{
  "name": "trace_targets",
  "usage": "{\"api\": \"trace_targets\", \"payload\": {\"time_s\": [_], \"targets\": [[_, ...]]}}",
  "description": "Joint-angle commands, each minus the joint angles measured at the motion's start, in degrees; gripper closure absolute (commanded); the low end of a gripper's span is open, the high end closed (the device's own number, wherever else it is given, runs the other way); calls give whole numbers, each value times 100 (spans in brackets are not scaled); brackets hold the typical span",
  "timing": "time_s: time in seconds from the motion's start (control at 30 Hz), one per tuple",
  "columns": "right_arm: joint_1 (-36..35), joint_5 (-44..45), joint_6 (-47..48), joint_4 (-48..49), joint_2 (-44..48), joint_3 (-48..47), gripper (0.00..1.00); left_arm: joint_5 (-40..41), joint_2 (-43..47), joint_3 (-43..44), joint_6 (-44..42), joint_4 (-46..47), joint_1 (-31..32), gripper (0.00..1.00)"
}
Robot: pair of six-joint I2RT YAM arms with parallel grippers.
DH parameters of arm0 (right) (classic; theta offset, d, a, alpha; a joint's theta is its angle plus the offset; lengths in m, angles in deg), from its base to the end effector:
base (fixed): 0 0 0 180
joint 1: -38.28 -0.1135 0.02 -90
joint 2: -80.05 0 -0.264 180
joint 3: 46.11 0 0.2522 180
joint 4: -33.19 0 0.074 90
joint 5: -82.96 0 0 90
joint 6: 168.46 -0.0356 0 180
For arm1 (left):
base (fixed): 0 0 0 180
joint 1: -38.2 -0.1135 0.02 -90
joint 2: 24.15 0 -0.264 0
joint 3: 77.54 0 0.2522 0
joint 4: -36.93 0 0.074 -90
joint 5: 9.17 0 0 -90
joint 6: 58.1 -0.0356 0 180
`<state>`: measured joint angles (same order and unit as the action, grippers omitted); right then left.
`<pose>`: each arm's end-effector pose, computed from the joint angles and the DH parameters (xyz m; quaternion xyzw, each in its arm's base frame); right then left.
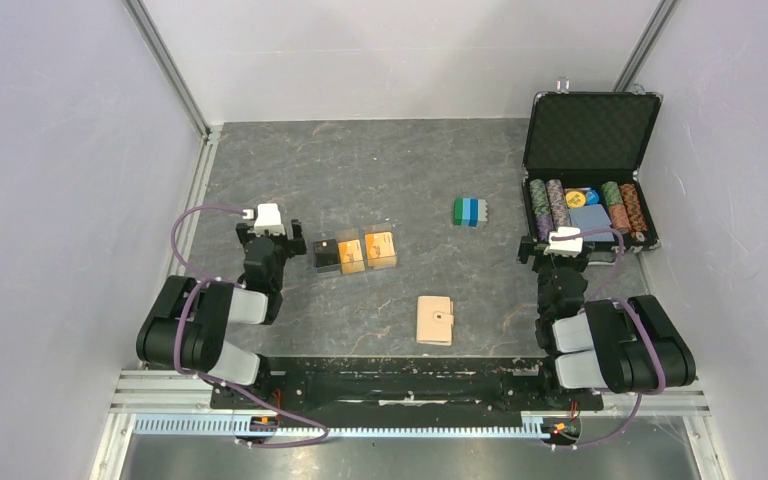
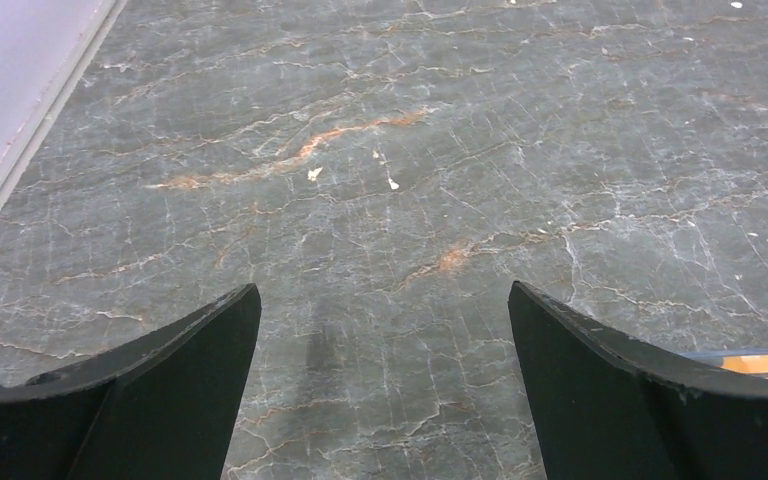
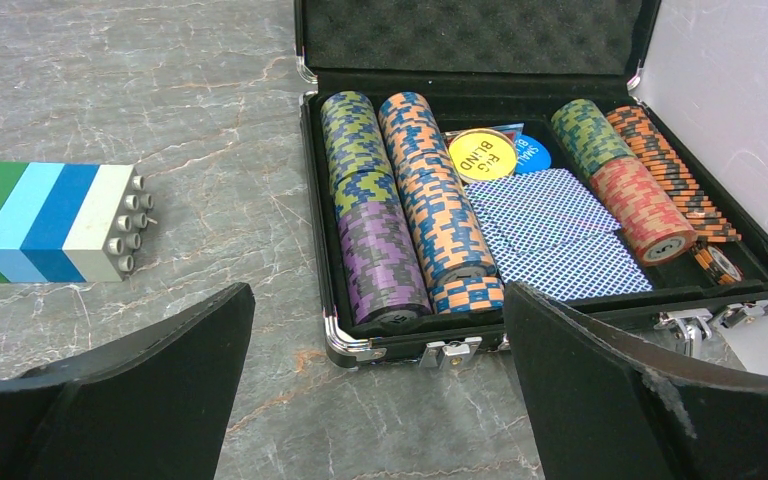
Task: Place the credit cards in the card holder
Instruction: Reset both arms
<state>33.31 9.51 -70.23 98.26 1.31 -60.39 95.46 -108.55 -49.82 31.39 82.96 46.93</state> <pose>0.1855 0.0060 0.1460 0.0216 0.7032 -0.1212 0.7003 0.2379 -0.0274 0.1455 -0.0195 0.7675 0.0524 0.6386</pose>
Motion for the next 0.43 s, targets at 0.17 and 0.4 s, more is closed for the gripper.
{"api": "trace_targets", "payload": {"time_s": [0.17,0.4], "targets": [[23,-16,47,335,3,608,2,461,-41,-61,-80,547,6,0],[23,-13,49,335,7,610,2,431,-44,-6,-90,446,6,0]]}}
